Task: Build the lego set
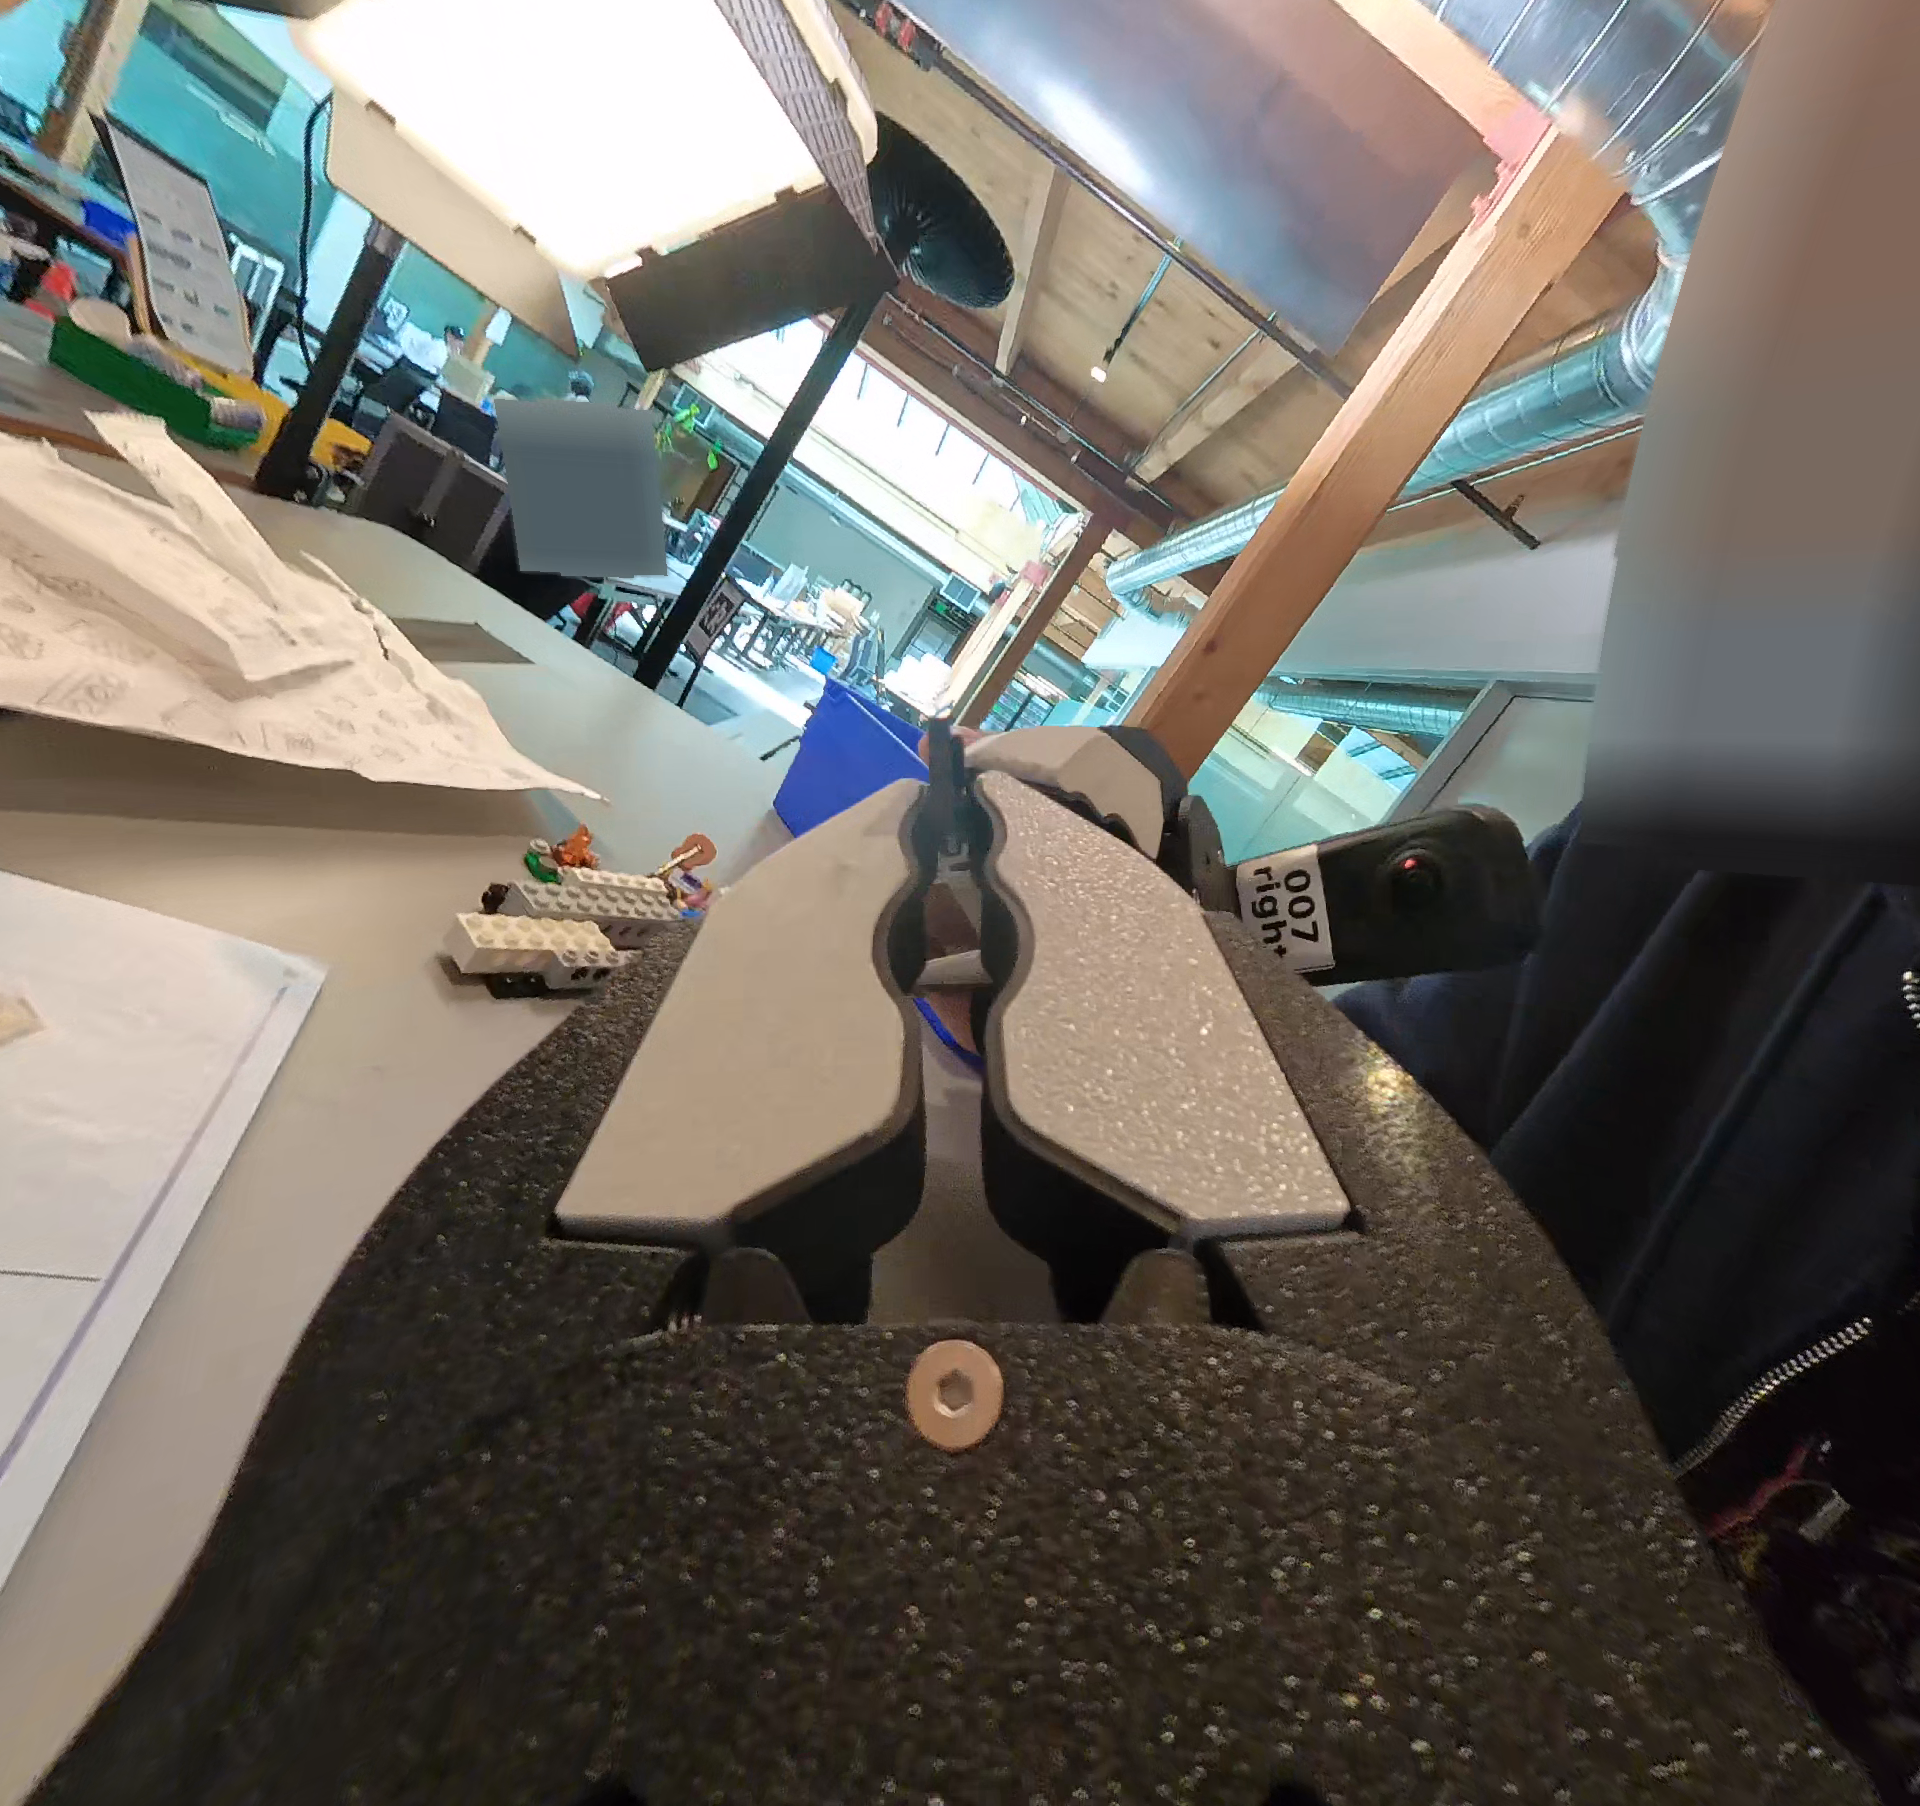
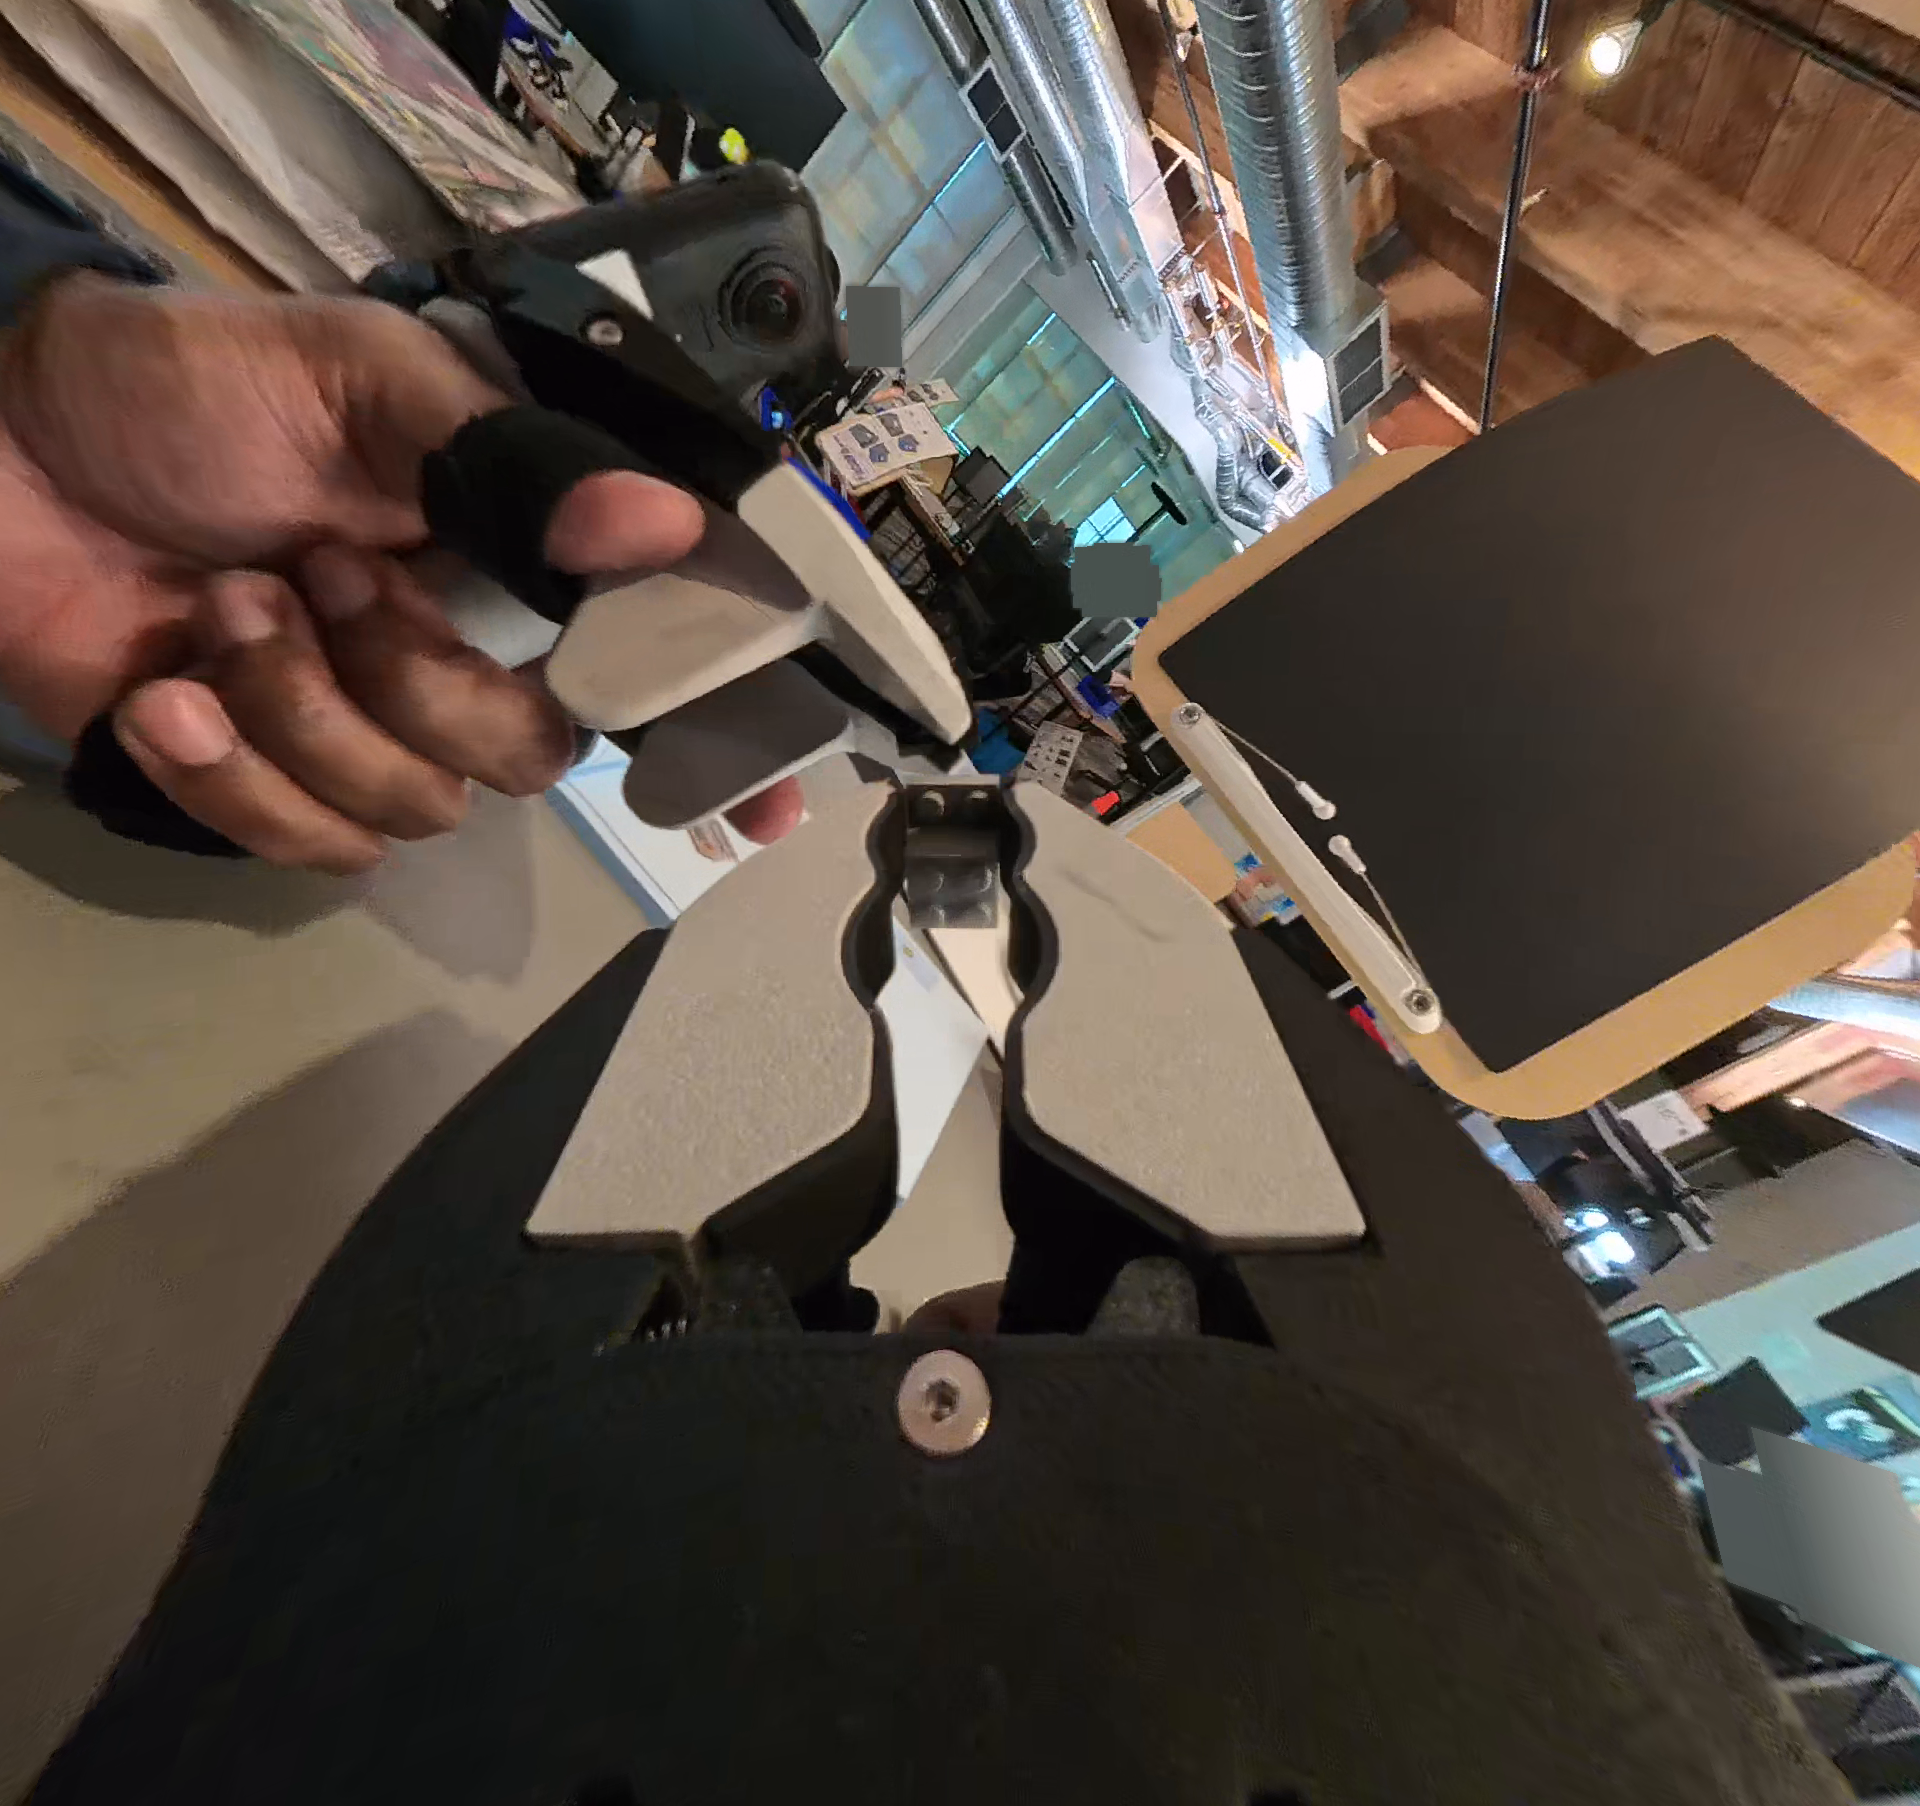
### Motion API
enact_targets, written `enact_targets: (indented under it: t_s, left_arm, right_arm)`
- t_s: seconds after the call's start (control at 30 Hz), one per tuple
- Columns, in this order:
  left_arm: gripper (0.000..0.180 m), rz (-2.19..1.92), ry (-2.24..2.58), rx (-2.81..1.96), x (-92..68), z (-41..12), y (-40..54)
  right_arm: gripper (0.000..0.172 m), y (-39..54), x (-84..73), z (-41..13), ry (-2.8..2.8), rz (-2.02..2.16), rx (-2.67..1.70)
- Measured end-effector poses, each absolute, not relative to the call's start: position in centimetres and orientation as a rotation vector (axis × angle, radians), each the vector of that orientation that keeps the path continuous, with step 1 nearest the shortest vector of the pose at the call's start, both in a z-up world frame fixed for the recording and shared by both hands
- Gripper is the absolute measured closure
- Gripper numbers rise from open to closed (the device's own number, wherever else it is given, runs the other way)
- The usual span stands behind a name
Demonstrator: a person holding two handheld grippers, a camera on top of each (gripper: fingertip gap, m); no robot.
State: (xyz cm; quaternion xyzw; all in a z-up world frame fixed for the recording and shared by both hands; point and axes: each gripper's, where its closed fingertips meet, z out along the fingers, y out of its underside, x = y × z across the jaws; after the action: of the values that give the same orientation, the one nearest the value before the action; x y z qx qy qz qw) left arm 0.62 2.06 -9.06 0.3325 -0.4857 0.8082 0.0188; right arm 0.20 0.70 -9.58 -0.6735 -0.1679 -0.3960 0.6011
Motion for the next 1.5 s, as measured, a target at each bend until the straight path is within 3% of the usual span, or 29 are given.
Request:
enact_targets:
  t_s: [0.37,0.83,1.07,1.3,1.5]
  left_arm:
    - [0.176,2.12,-1.766,1.253,1.3,-13.6,0.6]
    - [0.176,1.438,-2.145,1.121,-4.3,-19.9,-1.1]
    - [0.176,1.408,-2.118,1.1,-4.8,-20.1,-1.6]
    - [0.176,1.478,-2.029,1.073,-4.9,-19.1,-1.6]
    - [0.176,1.434,-2.061,0.964,-6.4,-19.1,-2.9]
  right_arm:
    - [0.155,0.6,0.6,-13.0,-0.511,-1.057,-1.714]
    - [0.155,-1.8,-3.2,-21.0,-0.772,-0.642,-2.172]
    - [0.154,-1.8,-4.9,-22.1,-0.719,-0.417,-2.3]
    - [0.121,-0.6,-3.7,-19.0,-0.652,-0.541,-2.118]
    - [0.116,-0.2,-4.7,-17.7,-0.767,-0.631,-1.965]
